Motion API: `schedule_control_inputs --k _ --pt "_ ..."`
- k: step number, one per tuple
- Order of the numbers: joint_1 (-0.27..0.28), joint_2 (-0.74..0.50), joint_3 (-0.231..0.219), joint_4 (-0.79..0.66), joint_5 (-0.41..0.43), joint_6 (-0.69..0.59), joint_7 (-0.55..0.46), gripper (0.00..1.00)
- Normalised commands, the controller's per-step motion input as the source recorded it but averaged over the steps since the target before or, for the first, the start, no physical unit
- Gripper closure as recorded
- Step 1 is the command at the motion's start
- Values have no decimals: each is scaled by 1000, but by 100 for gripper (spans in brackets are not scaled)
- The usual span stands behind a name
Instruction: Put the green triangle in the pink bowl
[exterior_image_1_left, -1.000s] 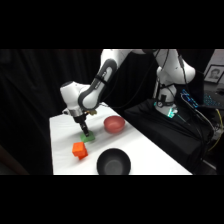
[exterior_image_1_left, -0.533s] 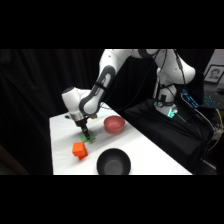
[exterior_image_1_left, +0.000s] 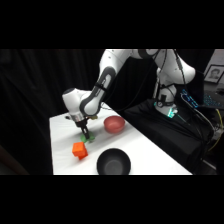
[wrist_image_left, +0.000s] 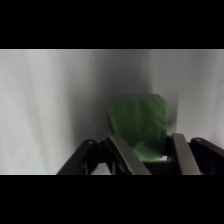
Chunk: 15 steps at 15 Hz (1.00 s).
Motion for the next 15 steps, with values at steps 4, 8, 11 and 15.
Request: schedule_control_inputs --k 4,8,11,15 --pt "-17 -148 20 -159 18 80 10 92" --pt "-22 -286 38 -256 21 43 -28 94" --pt "-13 -468 31 -356 17 -56 -30 93" --pt "1 -573 10 -411 20 -151 -21 93"
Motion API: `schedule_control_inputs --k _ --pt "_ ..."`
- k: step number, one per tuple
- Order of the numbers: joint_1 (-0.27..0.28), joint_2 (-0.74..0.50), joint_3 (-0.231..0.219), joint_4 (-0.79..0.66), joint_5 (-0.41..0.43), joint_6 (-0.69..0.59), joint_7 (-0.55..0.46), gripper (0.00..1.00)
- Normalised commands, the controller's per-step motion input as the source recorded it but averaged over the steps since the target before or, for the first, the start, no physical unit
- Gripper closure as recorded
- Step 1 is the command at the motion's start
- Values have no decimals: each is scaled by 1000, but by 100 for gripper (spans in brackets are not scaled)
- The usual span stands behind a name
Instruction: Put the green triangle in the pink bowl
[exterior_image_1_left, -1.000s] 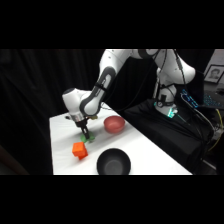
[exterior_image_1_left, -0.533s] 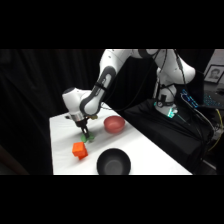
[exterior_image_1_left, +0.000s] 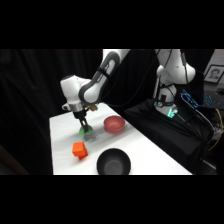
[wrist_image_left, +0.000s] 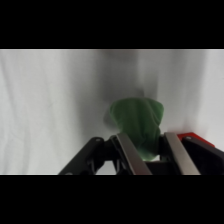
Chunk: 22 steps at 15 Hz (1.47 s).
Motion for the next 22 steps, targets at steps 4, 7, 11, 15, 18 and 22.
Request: schedule_control_inputs --k 4,7,11,15,18,22 --pt "8 -557 14 -403 66 -197 -57 93" --pt "43 -592 -16 -489 74 -94 -40 93" --pt "72 -548 -57 -514 57 -13 -6 93" --pt "78 -446 -93 -498 61 86 4 93" --pt "71 -375 -110 -461 73 158 -2 93" --pt "57 -320 -107 -408 97 188 -27 93"
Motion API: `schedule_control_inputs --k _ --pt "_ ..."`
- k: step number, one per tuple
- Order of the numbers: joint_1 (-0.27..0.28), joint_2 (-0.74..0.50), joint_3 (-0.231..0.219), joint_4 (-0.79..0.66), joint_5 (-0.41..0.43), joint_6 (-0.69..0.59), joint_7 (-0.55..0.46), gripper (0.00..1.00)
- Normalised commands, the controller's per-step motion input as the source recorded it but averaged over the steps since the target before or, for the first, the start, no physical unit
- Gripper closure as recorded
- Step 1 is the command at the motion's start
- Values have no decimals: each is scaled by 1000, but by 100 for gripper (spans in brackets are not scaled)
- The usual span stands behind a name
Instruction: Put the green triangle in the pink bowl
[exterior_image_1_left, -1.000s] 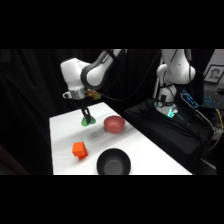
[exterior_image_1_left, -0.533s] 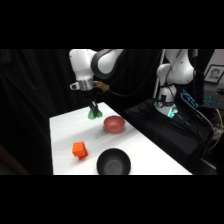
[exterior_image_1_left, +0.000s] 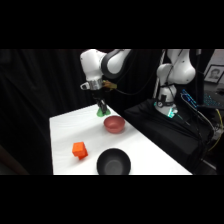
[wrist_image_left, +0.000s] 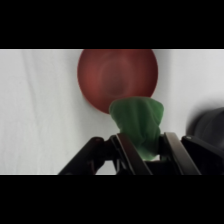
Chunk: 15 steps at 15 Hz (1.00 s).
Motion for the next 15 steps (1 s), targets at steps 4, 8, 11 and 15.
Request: schedule_control_inputs --k 4,8,11,15 --pt "49 -278 -87 -367 128 207 -59 93" --pt "44 -187 -67 -303 160 226 -89 93" --pt "40 -116 -53 -252 168 240 -111 93" --pt "35 -28 -50 -192 153 291 -93 93"
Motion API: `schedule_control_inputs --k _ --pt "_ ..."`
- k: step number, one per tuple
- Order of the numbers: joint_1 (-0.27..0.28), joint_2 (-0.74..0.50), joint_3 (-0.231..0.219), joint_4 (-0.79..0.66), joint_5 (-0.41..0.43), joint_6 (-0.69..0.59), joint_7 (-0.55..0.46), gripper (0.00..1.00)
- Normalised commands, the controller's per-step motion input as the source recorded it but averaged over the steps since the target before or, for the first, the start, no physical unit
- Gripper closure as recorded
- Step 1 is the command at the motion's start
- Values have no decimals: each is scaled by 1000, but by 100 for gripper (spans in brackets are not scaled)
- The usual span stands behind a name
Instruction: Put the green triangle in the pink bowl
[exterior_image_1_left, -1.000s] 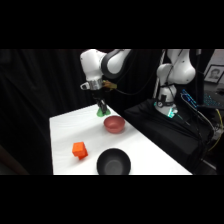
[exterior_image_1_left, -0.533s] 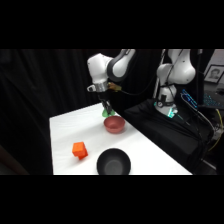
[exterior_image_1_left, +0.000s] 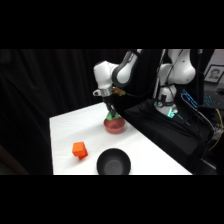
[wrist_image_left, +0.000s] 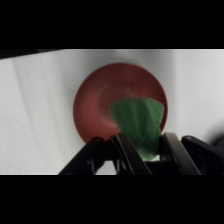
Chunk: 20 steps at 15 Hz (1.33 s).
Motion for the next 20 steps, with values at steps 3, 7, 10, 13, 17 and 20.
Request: schedule_control_inputs --k 3,7,10,13,17,20 --pt "29 113 -27 -96 173 368 -82 93" --pt "-6 189 7 -20 184 327 -83 93" --pt "-54 124 48 -21 165 233 -105 91" --pt "-70 28 58 -53 117 191 -90 43" --pt "-73 -54 51 -81 81 166 -81 9" --pt "-54 -138 6 -108 -4 89 -50 0"
